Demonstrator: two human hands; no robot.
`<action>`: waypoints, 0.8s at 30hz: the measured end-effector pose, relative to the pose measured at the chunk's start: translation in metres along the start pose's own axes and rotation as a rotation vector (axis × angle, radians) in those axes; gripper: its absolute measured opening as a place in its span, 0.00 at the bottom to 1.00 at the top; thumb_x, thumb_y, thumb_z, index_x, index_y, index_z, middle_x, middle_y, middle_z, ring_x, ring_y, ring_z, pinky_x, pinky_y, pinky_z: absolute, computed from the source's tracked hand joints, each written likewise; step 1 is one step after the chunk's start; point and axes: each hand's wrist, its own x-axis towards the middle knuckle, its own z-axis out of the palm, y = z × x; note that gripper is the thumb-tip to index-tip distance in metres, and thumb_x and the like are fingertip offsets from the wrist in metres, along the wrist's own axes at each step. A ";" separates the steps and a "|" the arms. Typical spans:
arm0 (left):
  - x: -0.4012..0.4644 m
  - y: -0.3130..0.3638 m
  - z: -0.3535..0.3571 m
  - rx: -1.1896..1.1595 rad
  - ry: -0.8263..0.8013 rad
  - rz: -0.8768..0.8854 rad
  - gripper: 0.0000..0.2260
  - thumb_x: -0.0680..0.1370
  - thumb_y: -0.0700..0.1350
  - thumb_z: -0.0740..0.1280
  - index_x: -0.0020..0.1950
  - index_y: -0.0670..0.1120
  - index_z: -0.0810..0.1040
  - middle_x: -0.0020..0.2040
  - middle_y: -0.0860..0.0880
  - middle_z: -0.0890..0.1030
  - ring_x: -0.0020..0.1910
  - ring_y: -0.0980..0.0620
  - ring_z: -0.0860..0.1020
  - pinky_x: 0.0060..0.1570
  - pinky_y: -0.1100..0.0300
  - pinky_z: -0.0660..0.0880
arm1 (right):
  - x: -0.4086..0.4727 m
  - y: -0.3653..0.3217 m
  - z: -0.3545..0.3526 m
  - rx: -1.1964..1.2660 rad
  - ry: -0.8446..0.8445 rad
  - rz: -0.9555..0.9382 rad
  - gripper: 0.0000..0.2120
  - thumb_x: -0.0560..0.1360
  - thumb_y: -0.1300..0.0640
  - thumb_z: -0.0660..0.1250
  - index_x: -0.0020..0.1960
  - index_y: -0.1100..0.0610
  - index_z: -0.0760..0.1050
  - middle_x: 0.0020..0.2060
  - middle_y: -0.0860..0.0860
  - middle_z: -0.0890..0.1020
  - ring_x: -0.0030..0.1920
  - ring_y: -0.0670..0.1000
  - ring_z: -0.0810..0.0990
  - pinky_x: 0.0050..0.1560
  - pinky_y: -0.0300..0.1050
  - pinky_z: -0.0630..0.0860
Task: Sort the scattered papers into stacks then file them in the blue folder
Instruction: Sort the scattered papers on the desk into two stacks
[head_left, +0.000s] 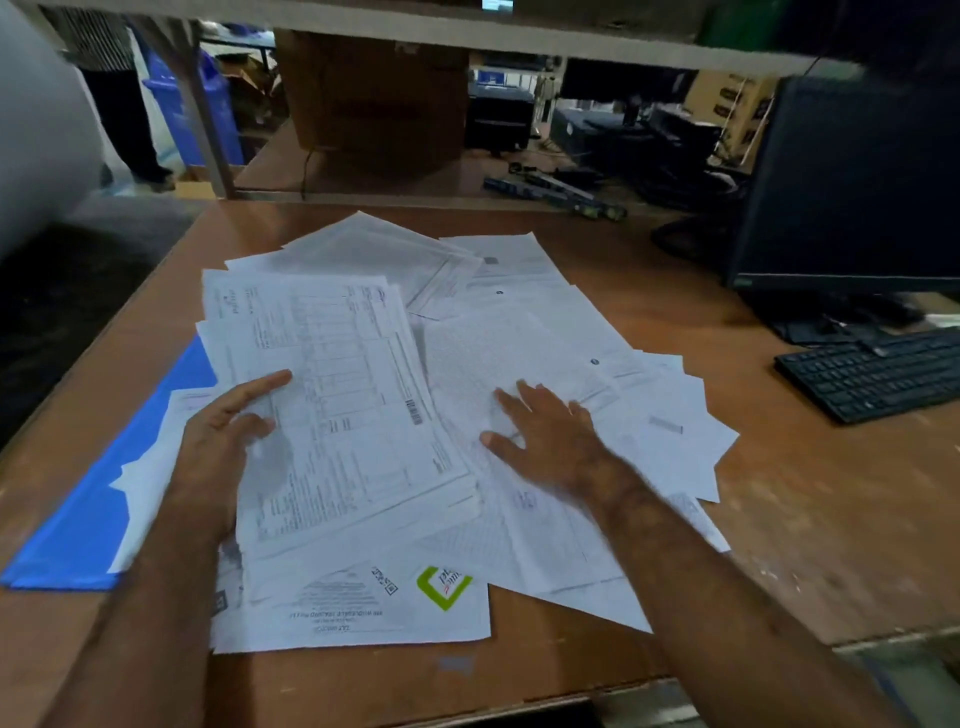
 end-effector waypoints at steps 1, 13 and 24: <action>-0.001 0.001 0.000 -0.012 0.013 -0.007 0.25 0.75 0.28 0.59 0.65 0.47 0.82 0.69 0.53 0.79 0.68 0.55 0.76 0.67 0.59 0.72 | -0.012 0.004 0.004 0.017 -0.025 -0.018 0.33 0.81 0.32 0.54 0.82 0.42 0.53 0.83 0.45 0.51 0.82 0.47 0.47 0.79 0.59 0.42; -0.013 0.012 0.003 -0.097 0.040 -0.078 0.23 0.79 0.30 0.59 0.67 0.49 0.81 0.72 0.56 0.76 0.68 0.50 0.75 0.53 0.62 0.74 | -0.040 0.014 -0.016 -0.004 0.034 0.247 0.42 0.74 0.24 0.57 0.79 0.46 0.58 0.80 0.51 0.60 0.79 0.58 0.59 0.75 0.66 0.56; -0.006 0.003 -0.002 -0.076 0.010 -0.098 0.23 0.79 0.32 0.61 0.65 0.54 0.83 0.70 0.56 0.78 0.67 0.48 0.77 0.61 0.53 0.75 | -0.028 0.034 -0.041 0.037 0.204 0.572 0.45 0.71 0.27 0.66 0.75 0.57 0.61 0.70 0.58 0.69 0.69 0.61 0.69 0.64 0.58 0.71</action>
